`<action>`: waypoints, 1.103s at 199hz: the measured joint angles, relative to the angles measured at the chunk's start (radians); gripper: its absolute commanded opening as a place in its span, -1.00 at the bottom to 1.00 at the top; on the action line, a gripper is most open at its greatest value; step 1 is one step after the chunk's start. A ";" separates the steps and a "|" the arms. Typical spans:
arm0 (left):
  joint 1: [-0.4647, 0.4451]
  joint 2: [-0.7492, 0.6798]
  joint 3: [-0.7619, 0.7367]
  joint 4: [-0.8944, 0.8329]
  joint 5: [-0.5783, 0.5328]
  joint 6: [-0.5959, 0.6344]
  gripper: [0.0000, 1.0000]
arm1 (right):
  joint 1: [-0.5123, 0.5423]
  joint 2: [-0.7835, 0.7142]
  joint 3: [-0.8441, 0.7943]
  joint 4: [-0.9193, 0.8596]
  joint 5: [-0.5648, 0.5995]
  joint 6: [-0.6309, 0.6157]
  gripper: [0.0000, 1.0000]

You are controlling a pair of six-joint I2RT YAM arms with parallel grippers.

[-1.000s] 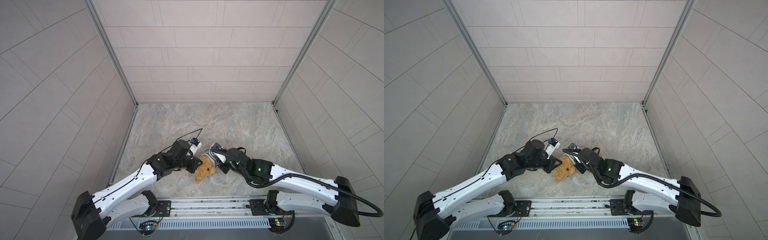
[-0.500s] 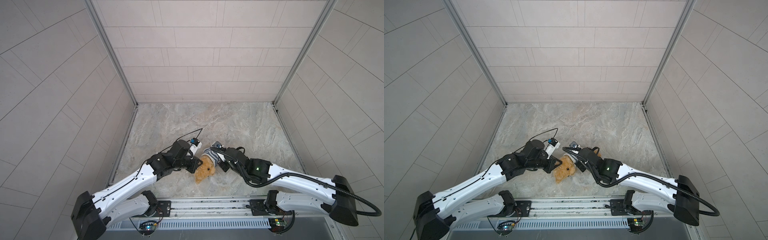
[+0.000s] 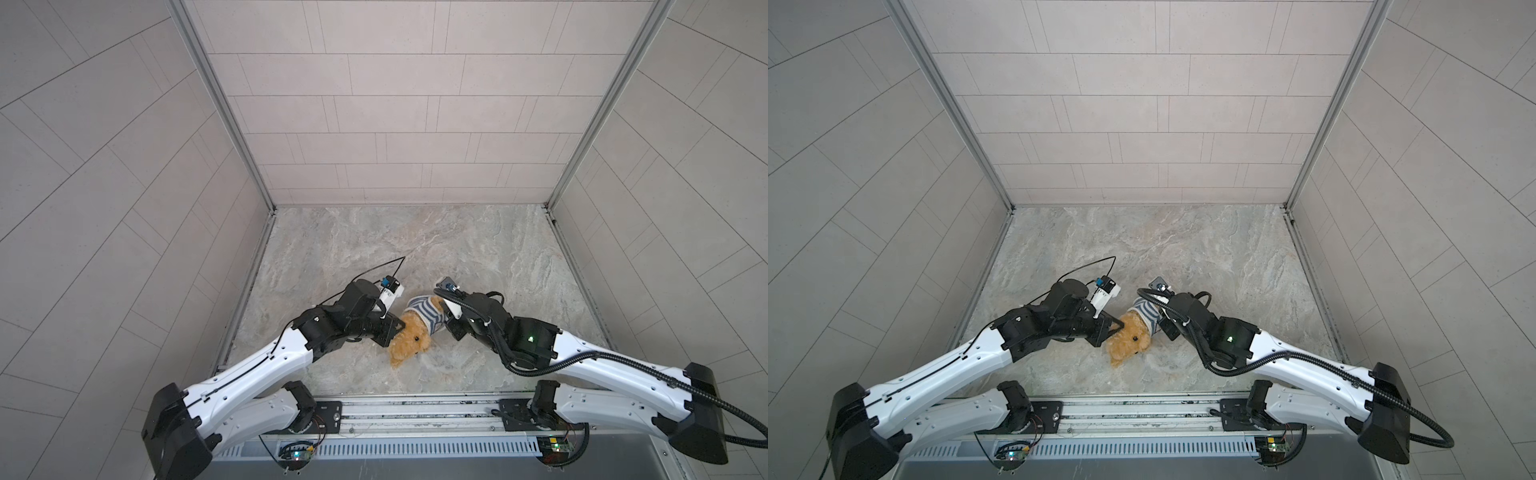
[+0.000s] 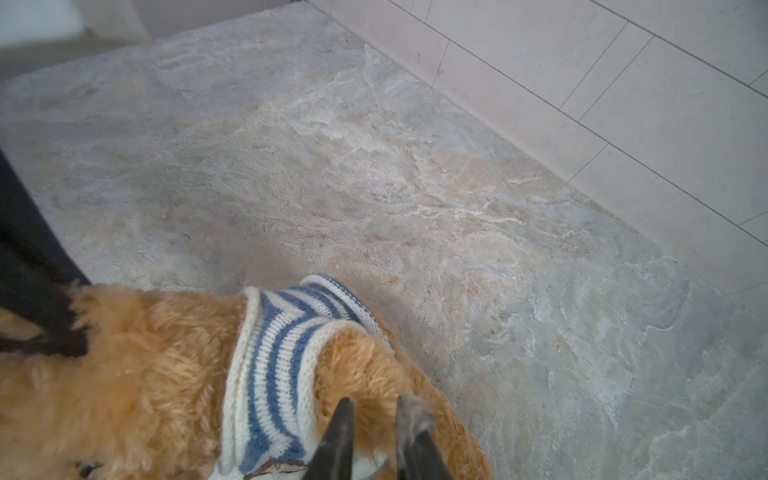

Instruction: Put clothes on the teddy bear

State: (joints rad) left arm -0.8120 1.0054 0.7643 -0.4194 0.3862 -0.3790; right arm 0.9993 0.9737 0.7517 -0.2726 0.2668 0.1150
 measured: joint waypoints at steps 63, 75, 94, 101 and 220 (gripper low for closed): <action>0.000 -0.003 0.000 -0.005 0.014 0.011 -1.00 | 0.000 -0.077 -0.087 0.035 -0.103 -0.027 0.01; 0.000 -0.003 0.000 -0.005 0.015 0.011 -1.00 | 0.000 -0.065 -0.094 0.037 -0.105 -0.031 0.02; 0.000 -0.003 0.000 -0.005 0.015 0.011 -1.00 | 0.000 -0.025 -0.094 0.048 -0.100 -0.038 -0.03; 0.000 -0.003 0.000 -0.005 0.015 0.011 -1.00 | 0.000 -0.009 -0.094 0.054 -0.095 -0.041 -0.06; 0.000 -0.017 0.001 -0.005 0.016 0.015 -1.00 | -0.018 -0.007 -0.090 0.074 0.009 -0.035 -0.93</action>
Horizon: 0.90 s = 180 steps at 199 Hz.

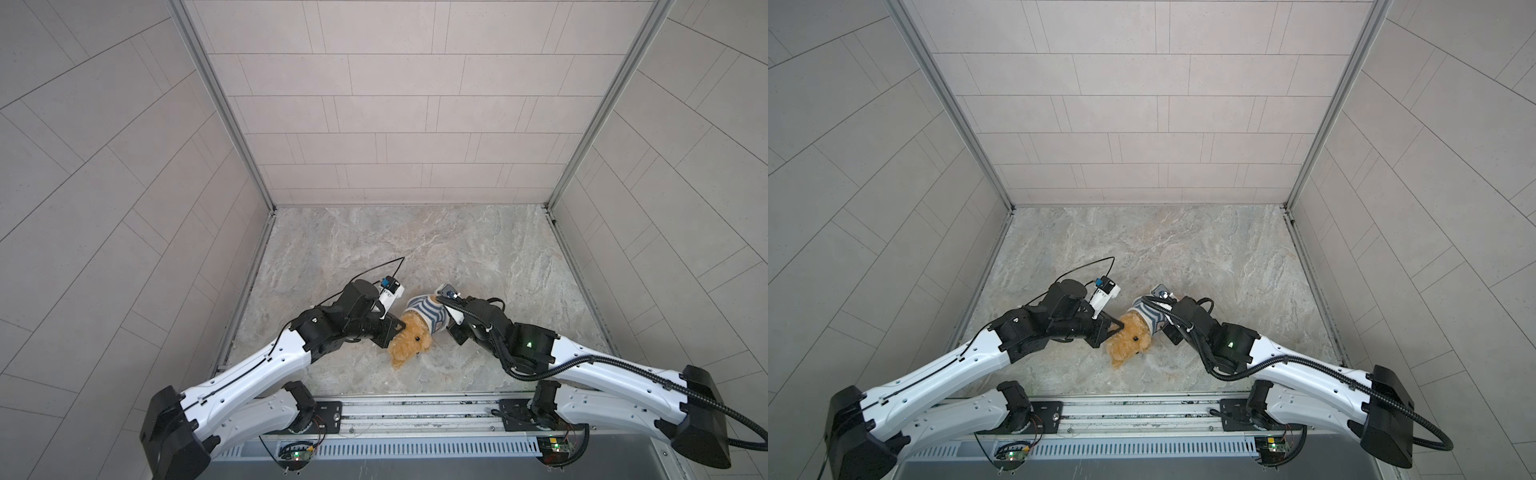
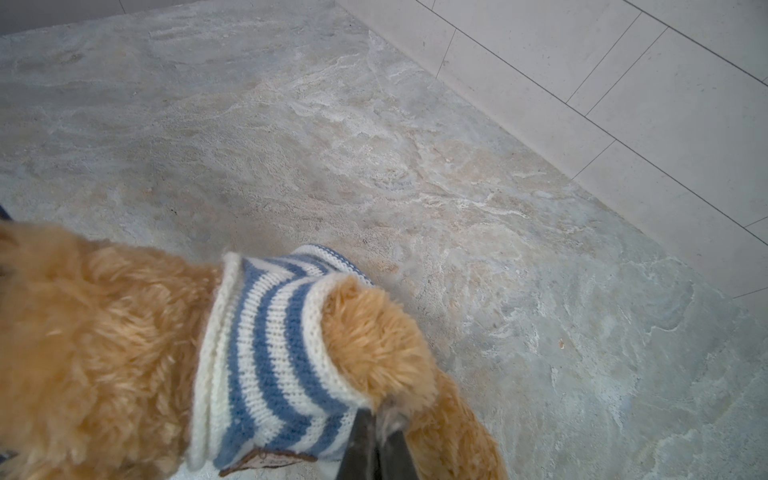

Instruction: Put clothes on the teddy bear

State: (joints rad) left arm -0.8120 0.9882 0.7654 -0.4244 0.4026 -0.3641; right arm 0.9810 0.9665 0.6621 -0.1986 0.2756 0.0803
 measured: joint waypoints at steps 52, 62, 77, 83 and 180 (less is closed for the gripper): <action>0.001 -0.003 0.015 -0.015 -0.001 0.010 -1.00 | -0.003 -0.044 0.000 -0.014 -0.042 0.000 -0.55; 0.003 -0.003 0.016 -0.027 -0.002 0.012 -1.00 | -0.005 -0.060 -0.001 -0.015 -0.066 -0.008 -0.46; 0.003 -0.003 0.016 -0.042 -0.003 0.018 -1.00 | -0.004 -0.084 0.002 -0.032 -0.098 -0.002 -0.32; 0.005 -0.003 0.019 -0.050 -0.003 0.022 -1.00 | -0.003 -0.093 0.003 -0.046 -0.110 -0.001 -0.25; 0.040 -0.021 0.068 -0.204 0.154 0.124 -1.00 | 0.012 -0.111 0.049 -0.135 -0.266 0.021 0.41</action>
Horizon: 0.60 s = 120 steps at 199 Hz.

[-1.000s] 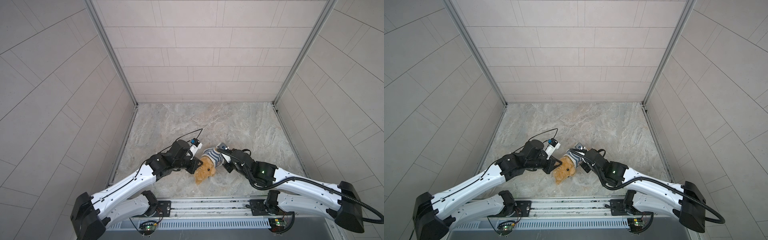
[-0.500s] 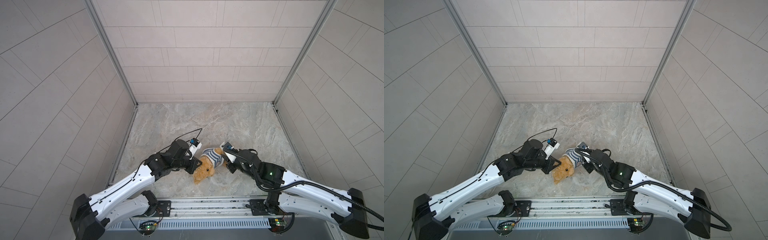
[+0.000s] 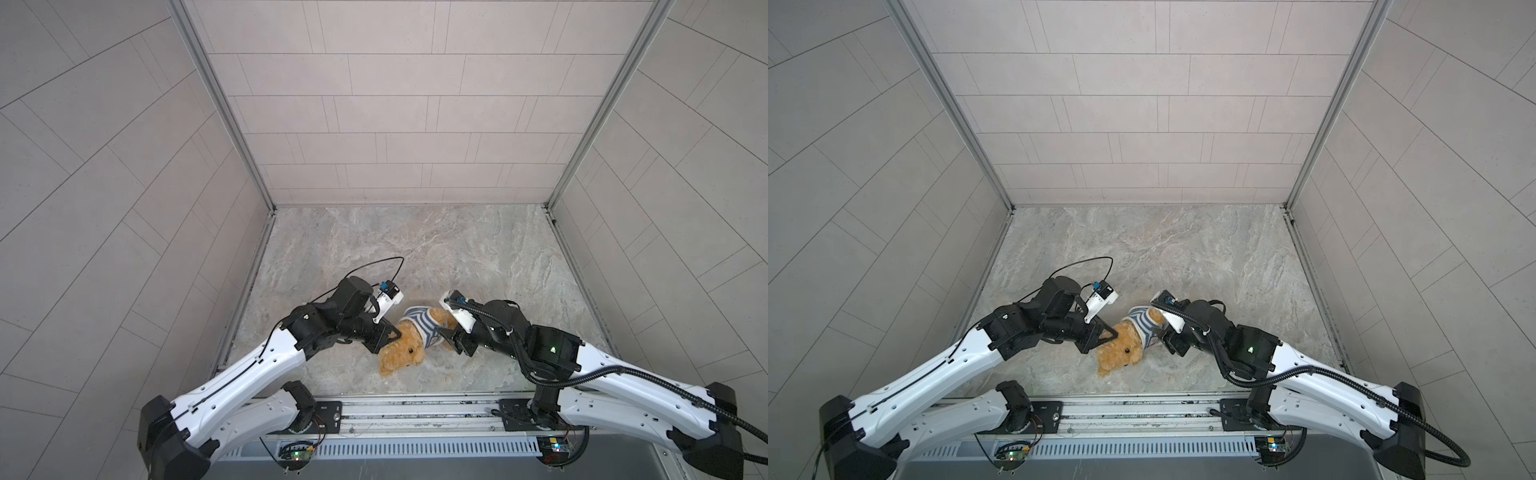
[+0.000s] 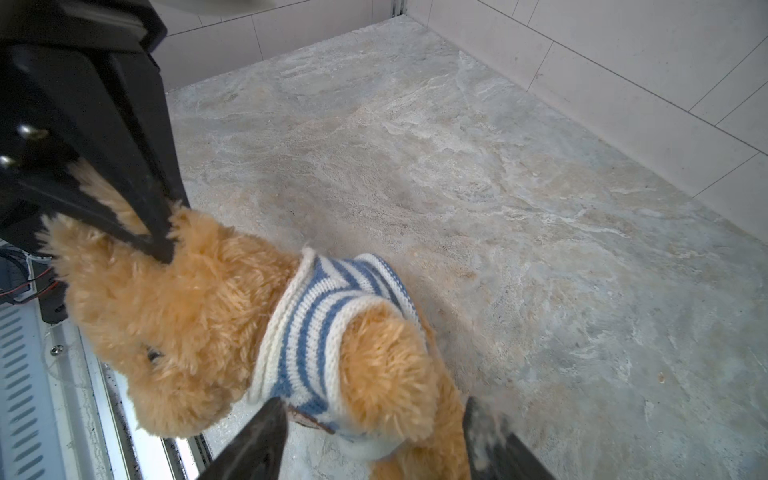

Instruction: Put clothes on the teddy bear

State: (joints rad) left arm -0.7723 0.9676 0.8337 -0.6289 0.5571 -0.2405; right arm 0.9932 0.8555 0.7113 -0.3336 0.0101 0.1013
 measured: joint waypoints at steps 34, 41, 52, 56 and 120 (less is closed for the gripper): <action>0.000 0.000 0.022 -0.046 0.038 0.034 -1.00 | 0.000 0.101 0.044 0.014 -0.034 -0.027 0.38; 0.002 0.001 0.030 -0.051 0.043 0.037 -1.00 | 0.000 0.119 0.045 0.018 -0.041 -0.031 0.36; 0.008 0.002 0.035 -0.050 0.053 0.040 -1.00 | 0.000 0.140 0.046 0.020 -0.051 -0.038 0.28; 0.010 0.002 0.035 -0.051 0.056 0.039 -1.00 | 0.000 0.145 0.046 0.021 -0.055 -0.039 0.25; 0.060 0.023 0.042 -0.050 0.090 0.041 -1.00 | 0.000 0.153 0.047 0.028 -0.069 -0.053 -0.51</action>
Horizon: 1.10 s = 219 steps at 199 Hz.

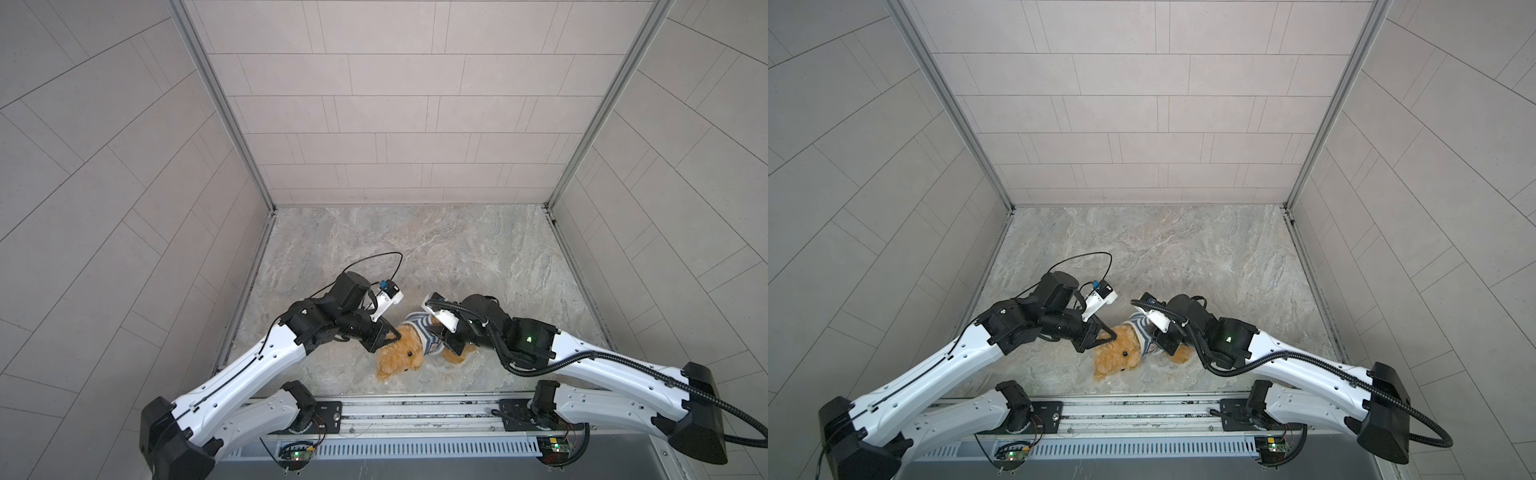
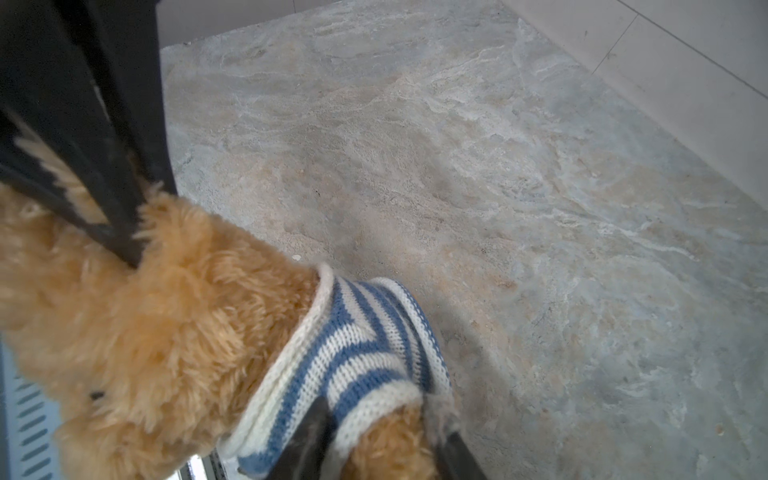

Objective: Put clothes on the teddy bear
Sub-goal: 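Lower the bear onto the table and open both grippers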

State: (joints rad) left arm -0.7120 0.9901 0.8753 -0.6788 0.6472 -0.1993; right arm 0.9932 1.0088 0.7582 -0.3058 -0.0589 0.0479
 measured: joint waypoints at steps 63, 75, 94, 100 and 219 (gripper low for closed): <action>0.037 0.005 0.002 0.054 -0.020 -0.006 0.01 | -0.016 0.021 0.036 -0.043 0.055 0.030 -1.00; 0.049 0.007 0.002 0.079 -0.026 -0.027 0.22 | -0.028 0.027 0.035 -0.048 0.066 0.041 -1.00; 0.070 0.005 0.000 0.130 -0.033 -0.064 0.47 | -0.055 0.037 0.028 -0.053 0.076 0.068 -1.00; 0.075 0.003 -0.002 0.148 -0.039 -0.072 0.52 | -0.066 0.040 0.024 -0.053 0.079 0.079 -1.00; 0.116 -0.033 -0.042 0.219 -0.119 -0.165 0.61 | -0.482 0.166 -0.026 0.030 -0.059 0.182 -0.93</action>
State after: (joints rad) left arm -0.5957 0.9569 0.8330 -0.4595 0.5282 -0.3641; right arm 0.5110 1.1748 0.7326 -0.2756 -0.1181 0.2298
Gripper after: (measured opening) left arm 0.807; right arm 0.088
